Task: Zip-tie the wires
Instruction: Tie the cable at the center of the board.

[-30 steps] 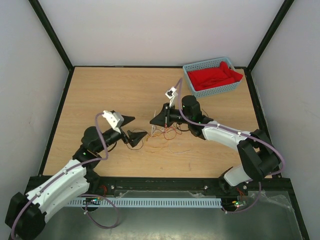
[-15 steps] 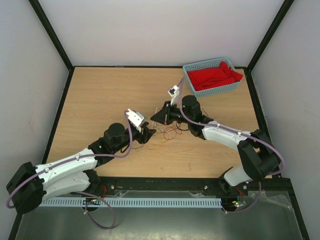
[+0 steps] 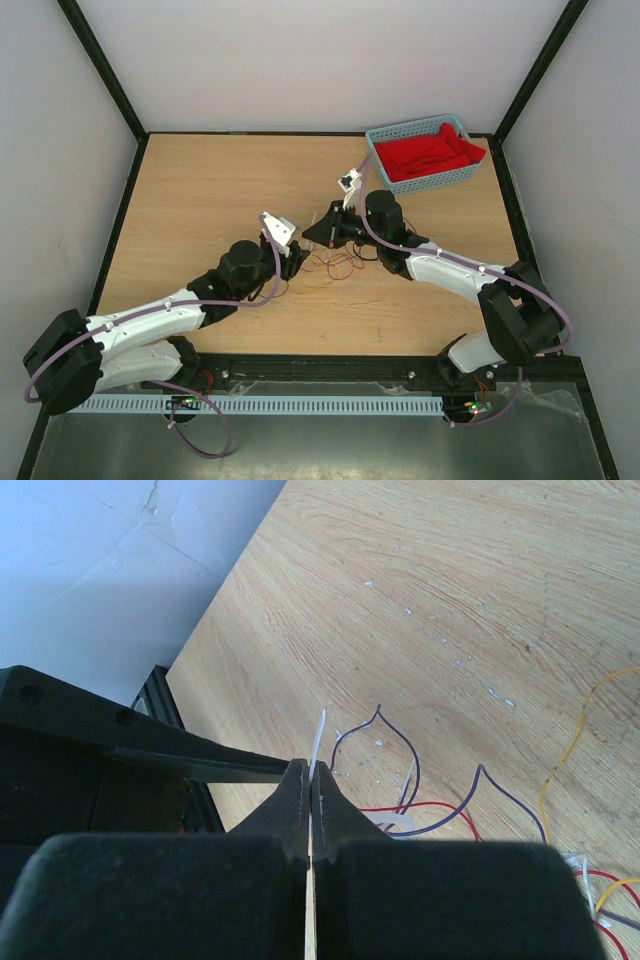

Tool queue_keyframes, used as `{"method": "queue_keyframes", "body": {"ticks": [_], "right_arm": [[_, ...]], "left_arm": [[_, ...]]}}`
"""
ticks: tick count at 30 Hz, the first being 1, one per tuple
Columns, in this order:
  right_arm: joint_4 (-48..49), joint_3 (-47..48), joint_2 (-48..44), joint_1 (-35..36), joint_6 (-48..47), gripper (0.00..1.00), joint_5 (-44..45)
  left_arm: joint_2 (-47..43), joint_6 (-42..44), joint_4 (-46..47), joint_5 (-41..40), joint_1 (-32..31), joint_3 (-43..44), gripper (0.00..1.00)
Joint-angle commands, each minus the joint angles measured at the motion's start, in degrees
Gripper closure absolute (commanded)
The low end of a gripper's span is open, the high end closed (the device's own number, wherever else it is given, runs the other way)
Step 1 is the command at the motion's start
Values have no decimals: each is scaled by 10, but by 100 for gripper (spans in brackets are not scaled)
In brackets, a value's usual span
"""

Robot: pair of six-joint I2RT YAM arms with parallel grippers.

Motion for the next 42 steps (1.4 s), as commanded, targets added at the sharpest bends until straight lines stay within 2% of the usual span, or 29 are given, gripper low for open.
{"method": "queue_keyframes", "body": {"ticks": [1,10,17,24,30,42], "right_arm": [[2,-1,-12,5,7,100,10],[8,-1,-7,12,15,100,14],[12,-3,4,14,20,100,18],[-3,15,0,15,-2,100,49],[-27,59,5,11,-33,100,93],[-21,143,51,3,-22,100,118]], "left_arm": [[4,0,30,16,-3,22,60],[23,-5,46,19,-3,30,61],[48,-18,53,-5,-3,36,77],[45,-25,54,-5,-3,26,100],[23,-48,54,-11,-4,-8,100],[7,-82,54,-52,-13,-56,100]]}}
